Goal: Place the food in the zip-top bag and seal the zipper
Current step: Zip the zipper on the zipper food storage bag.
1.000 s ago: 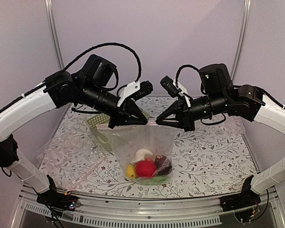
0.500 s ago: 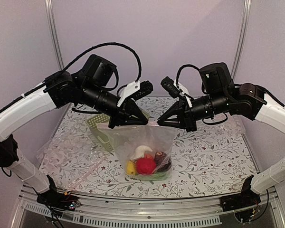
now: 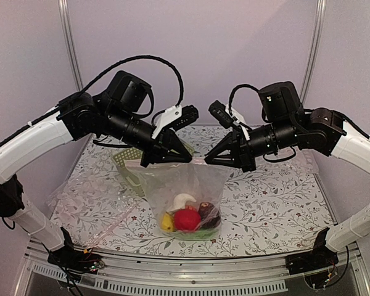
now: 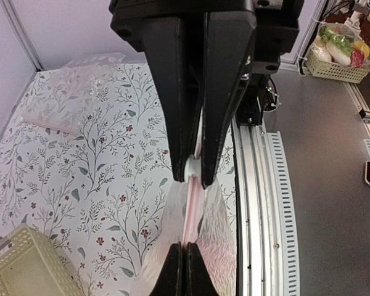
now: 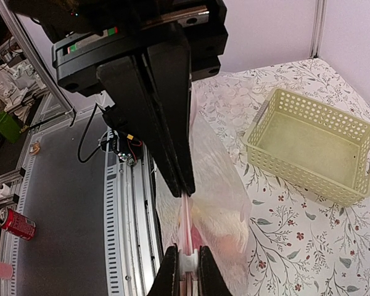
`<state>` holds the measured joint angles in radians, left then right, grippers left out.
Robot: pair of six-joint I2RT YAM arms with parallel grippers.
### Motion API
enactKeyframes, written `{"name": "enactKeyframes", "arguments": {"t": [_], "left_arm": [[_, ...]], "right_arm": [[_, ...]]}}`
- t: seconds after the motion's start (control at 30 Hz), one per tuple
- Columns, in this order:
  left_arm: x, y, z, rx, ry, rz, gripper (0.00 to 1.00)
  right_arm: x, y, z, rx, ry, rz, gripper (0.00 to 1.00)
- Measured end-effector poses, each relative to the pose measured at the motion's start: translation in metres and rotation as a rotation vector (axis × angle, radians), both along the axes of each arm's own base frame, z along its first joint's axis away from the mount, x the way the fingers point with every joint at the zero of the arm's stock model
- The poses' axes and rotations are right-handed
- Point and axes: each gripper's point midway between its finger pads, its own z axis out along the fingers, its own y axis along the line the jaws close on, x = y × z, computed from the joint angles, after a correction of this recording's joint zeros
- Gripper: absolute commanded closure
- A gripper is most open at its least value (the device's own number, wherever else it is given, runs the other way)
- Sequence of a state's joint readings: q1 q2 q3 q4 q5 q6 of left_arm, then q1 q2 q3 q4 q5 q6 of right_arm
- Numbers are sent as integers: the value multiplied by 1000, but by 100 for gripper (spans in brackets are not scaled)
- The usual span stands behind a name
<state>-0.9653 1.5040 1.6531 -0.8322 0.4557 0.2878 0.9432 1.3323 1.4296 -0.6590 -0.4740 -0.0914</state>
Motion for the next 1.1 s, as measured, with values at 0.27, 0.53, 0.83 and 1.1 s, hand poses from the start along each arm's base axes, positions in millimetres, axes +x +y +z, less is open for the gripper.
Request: {"name": "enactKeyframes", "arguments": {"t": [0.27,0.53,0.83,1.1], "left_arm": [[0,0,0,0,-1,0,100],[0,0,1,-5,-2,-1,100],[1,1,0,-2,3,1,100],[-1,-1,-3,2,22,-15,100]], "right_arm": [[0,-1,1,0,0,-2,100],[-2,-8,3,3,-2,-9,100],[-3,-16,2,-5,5,-18,100],[-5,-15,2,2,19,-5,100]]}}
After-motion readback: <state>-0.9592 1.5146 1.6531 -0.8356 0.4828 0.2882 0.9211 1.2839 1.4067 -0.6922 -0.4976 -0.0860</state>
